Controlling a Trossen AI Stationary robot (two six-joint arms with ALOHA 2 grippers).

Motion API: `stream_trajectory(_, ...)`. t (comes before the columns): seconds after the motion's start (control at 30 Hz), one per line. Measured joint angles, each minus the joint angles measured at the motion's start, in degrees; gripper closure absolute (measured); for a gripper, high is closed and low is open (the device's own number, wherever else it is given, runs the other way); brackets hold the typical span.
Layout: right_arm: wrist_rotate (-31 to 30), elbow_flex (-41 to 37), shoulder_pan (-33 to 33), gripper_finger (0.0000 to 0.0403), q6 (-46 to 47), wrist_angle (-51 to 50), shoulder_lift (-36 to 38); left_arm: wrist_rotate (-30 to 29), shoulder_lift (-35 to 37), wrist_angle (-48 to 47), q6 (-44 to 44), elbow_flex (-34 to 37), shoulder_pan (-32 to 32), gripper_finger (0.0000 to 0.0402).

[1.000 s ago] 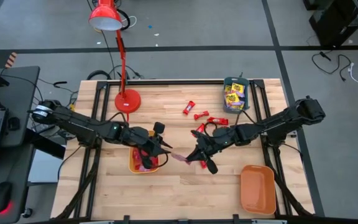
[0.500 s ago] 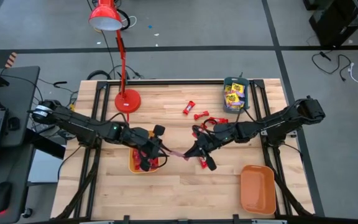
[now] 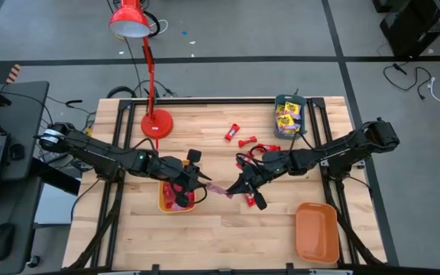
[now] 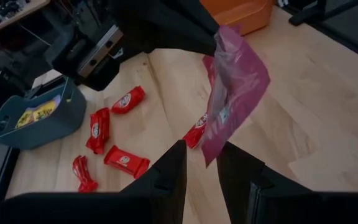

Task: Sort candy
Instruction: Put the red candy pack into the yellow bin

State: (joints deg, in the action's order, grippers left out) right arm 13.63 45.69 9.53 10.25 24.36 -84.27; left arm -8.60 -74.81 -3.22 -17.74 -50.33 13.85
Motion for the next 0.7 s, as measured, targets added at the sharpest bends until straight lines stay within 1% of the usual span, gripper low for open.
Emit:
stream_trajectory(0.2,-0.4,0.0,-0.1,0.0403,0.1,-0.1,0.0,-0.7,0.0,0.2,-0.6,0.0,0.0,0.0311)
stream_trajectory(0.4,-1.0,0.0,-0.9,0.0403,-1.1,-0.2,0.0,0.2,0.0,0.8,-1.6,0.0,0.0,0.0316)
stream_trajectory(0.5,-1.0,0.0,-1.4,0.0403,-1.4,-0.3,0.0,0.2,0.0,0.8,-1.6,0.0,0.0,0.0342)
stream_trajectory(0.6,-1.0,0.0,-1.8,0.0402,-1.7,-1.2,0.0,0.2,0.0,0.2,-1.6,0.0,0.0,0.0388)
stream_trajectory(0.7,-1.2,0.0,-1.8,0.0395,-2.6,-1.7,0.0,0.2,0.0,-0.8,-1.6,0.0,0.0,0.0398)
